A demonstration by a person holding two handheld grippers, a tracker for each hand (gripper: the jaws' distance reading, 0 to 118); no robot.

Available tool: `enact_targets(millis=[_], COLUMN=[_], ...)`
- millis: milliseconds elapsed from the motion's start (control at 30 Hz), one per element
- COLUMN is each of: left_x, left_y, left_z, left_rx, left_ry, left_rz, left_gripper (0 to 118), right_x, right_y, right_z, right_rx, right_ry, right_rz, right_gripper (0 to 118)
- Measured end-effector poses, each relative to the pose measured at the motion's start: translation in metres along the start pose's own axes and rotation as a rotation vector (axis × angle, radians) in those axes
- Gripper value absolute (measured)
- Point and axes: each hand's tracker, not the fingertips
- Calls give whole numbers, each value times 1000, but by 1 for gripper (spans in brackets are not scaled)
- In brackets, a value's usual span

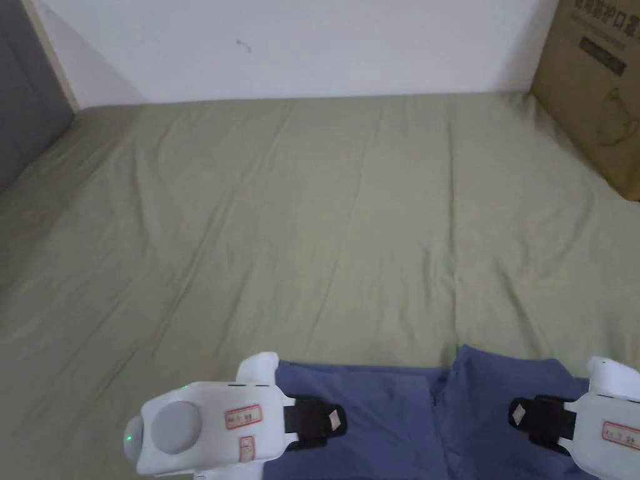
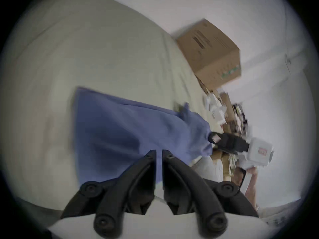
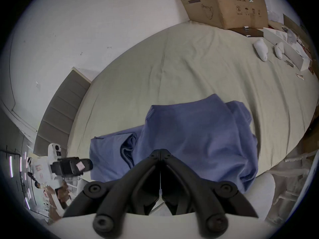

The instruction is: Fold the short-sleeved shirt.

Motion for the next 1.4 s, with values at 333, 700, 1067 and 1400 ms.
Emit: enact_targets(millis=[333,700,1067,1400], left_x=[-87,-99,-131,-195], left_y=[10,22,50,85], left_z=[6,-42,20,163], left_rx=[9,-124,-84,12], left_ry=[-177,-260,-231,132], left_rz=[255,201,128,119], left_gripper=[111,9,9,9], right_x=[-34,-50,-78,-91], right_y=[0,7,9,7], right_z=[-21,-26,-34,-48], right_rx=[-58,-77,-90,-97], right_ry=[4,-27,-25,25], right_rz=[73,95,148,151], right_gripper=[0,0,0,0])
